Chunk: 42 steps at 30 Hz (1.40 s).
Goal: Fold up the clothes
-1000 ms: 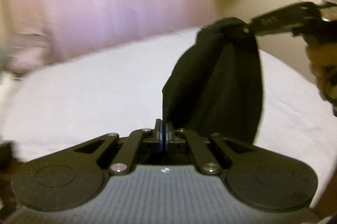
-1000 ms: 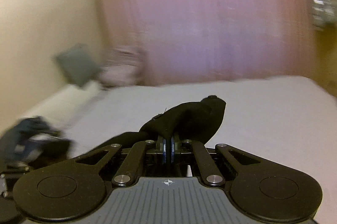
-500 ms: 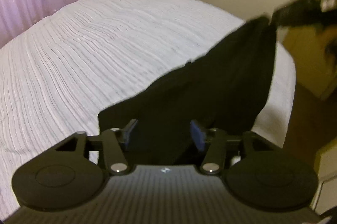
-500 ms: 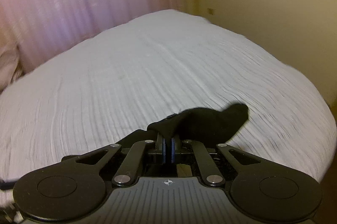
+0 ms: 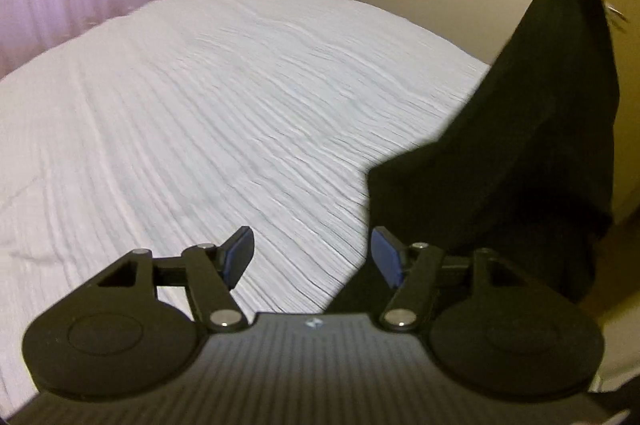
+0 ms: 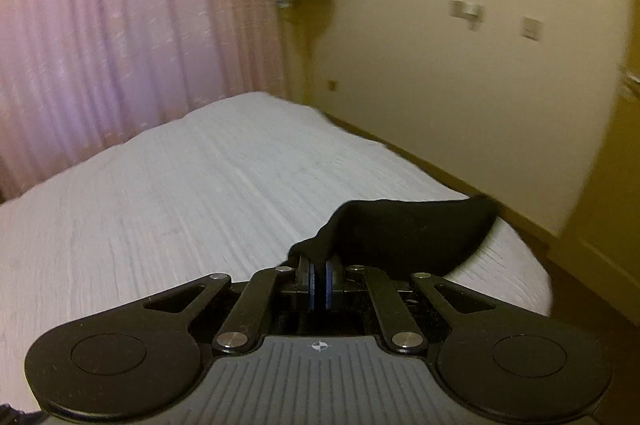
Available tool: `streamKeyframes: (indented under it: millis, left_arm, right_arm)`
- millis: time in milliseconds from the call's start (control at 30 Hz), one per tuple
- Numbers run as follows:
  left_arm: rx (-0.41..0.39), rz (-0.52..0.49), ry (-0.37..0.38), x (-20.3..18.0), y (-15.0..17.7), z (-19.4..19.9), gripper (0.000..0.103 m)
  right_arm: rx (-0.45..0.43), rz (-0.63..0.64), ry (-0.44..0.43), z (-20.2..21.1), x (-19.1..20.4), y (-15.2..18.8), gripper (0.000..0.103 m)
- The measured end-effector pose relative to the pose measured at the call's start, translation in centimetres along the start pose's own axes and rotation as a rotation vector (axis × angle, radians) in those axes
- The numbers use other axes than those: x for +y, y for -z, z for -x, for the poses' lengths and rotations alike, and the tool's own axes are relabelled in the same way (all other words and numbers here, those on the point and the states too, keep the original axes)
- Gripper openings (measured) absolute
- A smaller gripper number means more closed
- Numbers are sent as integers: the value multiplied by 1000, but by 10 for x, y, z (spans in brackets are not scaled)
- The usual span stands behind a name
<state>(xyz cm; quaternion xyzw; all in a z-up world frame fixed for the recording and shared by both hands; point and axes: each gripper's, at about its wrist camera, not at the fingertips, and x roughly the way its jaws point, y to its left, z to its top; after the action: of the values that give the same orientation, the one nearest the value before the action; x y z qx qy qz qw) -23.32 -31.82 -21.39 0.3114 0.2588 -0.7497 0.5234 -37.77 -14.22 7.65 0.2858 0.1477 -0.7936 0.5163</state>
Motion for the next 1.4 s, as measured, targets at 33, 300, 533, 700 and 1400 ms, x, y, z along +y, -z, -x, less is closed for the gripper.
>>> streamKeyframes:
  millis: [33, 300, 533, 700, 1400]
  left_arm:
    - [-7, 14, -29, 3, -3, -2, 63]
    - [29, 156, -276, 6, 13, 3, 75]
    - [167, 25, -200, -45, 82, -14, 75]
    - [230, -207, -56, -92, 142, -24, 75]
    - [67, 212, -238, 45, 44, 83, 0]
  right_arm:
    - [11, 17, -25, -27, 13, -4, 3]
    - [209, 280, -169, -273, 93, -9, 30]
    - [267, 462, -310, -308, 84, 27, 76]
    - [366, 522, -341, -281, 33, 84, 76]
    - [448, 857, -477, -218, 66, 195, 76]
